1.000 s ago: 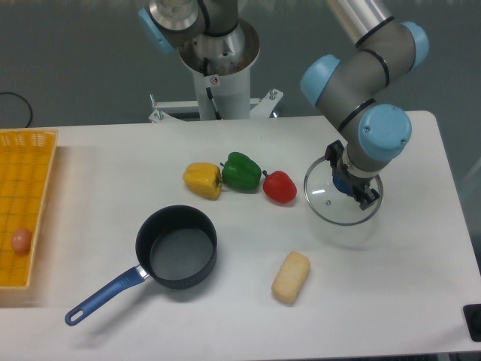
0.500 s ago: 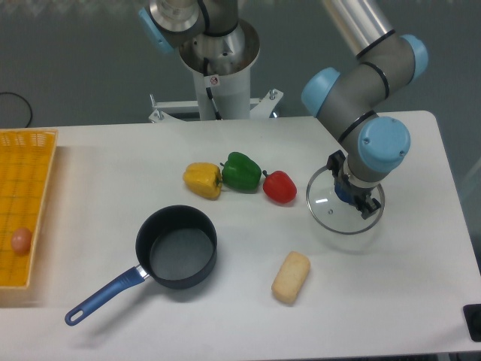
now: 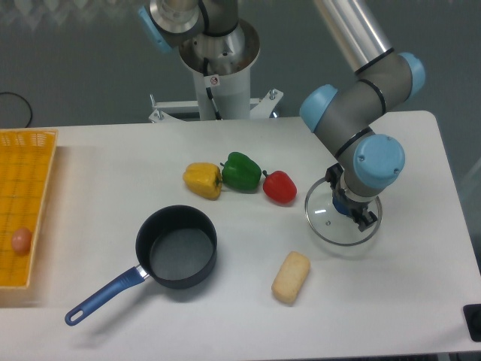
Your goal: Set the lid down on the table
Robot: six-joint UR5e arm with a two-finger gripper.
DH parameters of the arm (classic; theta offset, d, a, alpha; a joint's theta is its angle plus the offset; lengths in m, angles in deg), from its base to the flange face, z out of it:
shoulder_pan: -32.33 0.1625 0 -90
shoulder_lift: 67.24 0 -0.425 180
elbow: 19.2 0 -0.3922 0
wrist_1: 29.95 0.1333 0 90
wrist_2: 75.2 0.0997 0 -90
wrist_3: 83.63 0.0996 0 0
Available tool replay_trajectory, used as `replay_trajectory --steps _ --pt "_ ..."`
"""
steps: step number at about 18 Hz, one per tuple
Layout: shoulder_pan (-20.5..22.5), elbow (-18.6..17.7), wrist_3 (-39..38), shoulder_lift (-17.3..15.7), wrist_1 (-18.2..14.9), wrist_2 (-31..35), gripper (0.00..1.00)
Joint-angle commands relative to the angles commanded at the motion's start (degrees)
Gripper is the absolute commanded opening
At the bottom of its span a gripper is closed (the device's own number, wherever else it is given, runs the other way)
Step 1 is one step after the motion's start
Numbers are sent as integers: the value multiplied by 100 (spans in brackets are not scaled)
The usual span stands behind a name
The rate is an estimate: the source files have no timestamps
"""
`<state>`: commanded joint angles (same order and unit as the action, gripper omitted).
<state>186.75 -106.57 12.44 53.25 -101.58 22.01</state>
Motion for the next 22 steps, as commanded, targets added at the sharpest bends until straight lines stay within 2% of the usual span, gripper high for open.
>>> replay_trajectory --steps 4,9,22 --pt "0 -26 -9 18 9 -9 60" --pt "-9 -35 0 97 255 -61 60" --pt "-35 -35 -18 167 360 -202 60"
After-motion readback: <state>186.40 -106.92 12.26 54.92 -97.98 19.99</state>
